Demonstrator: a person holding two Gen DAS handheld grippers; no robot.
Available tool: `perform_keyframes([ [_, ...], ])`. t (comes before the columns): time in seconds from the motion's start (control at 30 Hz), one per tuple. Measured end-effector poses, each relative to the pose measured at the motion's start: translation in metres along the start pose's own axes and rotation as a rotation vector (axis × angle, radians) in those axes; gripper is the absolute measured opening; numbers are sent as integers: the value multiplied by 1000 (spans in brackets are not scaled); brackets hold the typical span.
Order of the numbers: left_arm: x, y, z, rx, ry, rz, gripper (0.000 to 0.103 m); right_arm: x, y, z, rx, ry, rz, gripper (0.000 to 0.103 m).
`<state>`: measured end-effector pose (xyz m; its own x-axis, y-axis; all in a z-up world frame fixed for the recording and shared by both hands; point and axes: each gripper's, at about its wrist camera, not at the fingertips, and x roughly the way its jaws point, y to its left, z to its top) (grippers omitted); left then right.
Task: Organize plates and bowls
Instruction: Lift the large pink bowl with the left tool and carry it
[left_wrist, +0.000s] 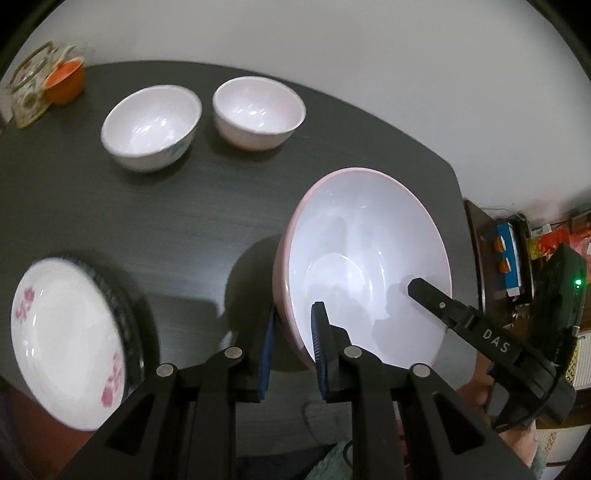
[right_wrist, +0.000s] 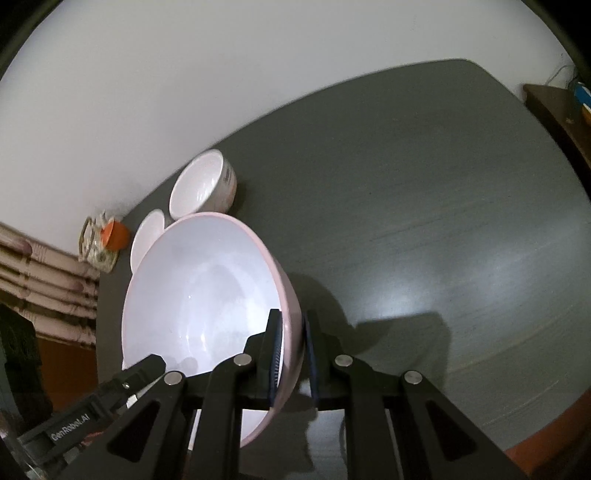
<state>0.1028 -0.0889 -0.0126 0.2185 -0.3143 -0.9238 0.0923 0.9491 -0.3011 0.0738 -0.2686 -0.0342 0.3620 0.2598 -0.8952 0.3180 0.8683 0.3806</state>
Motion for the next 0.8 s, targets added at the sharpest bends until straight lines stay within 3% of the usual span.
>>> perform_keyframes([
  [0.37, -5, 36, -44, -30, 18, 20, 17, 7, -5, -52, 2, 62, -9, 13],
  [0.8, 10, 49, -68, -41, 55, 27, 16, 13, -10, -78, -1, 66, -37, 13],
])
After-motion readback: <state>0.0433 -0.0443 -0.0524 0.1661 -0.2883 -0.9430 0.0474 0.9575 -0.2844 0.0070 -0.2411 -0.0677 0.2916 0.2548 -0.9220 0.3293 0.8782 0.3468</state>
